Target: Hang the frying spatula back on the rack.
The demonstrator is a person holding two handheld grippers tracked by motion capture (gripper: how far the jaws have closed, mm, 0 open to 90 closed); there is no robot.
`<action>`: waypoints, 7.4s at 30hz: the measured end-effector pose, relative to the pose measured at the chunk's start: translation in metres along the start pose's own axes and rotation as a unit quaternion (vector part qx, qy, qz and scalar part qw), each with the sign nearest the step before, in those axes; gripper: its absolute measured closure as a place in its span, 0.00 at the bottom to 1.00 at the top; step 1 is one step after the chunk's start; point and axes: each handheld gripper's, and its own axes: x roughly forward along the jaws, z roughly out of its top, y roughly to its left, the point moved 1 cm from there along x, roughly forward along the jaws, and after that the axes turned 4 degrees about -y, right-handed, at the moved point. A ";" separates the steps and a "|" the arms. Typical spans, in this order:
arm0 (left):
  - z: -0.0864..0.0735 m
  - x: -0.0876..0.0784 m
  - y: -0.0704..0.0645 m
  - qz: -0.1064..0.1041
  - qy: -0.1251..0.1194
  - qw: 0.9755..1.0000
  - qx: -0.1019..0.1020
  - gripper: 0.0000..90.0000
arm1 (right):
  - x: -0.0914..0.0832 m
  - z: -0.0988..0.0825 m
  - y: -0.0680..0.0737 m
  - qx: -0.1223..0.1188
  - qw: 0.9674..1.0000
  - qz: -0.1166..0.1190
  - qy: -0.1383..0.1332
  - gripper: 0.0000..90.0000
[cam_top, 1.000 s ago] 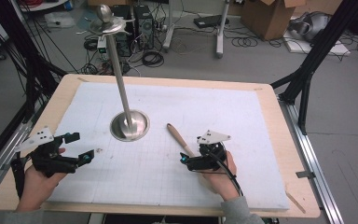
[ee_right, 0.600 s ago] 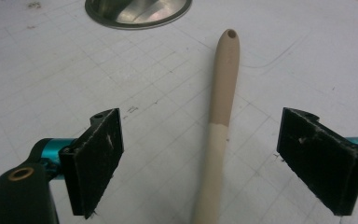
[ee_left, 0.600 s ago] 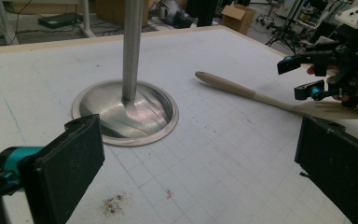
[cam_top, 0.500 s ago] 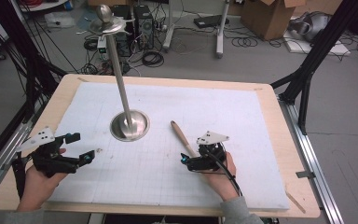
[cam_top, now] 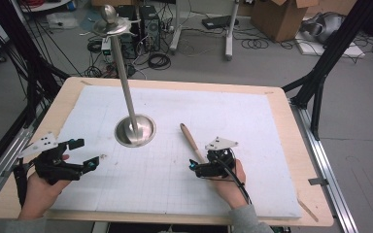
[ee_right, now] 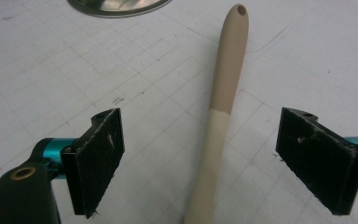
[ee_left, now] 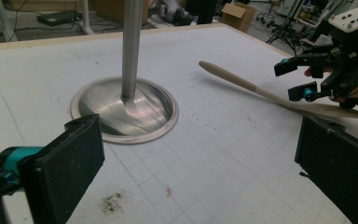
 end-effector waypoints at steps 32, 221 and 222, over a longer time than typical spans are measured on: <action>-0.003 0.001 0.001 0.001 0.004 1.000 -0.002 0.02 | 0.008 -0.012 0.002 -0.011 1.000 -0.028 0.001 0.34; 0.009 -0.013 -0.004 -0.007 -0.042 0.999 0.008 0.02 | -0.087 0.144 -0.004 -0.068 0.984 0.134 -0.093 0.87; 0.009 -0.013 -0.004 -0.007 -0.041 0.999 0.008 0.02 | -0.087 0.146 -0.004 -0.068 0.984 0.137 -0.093 0.87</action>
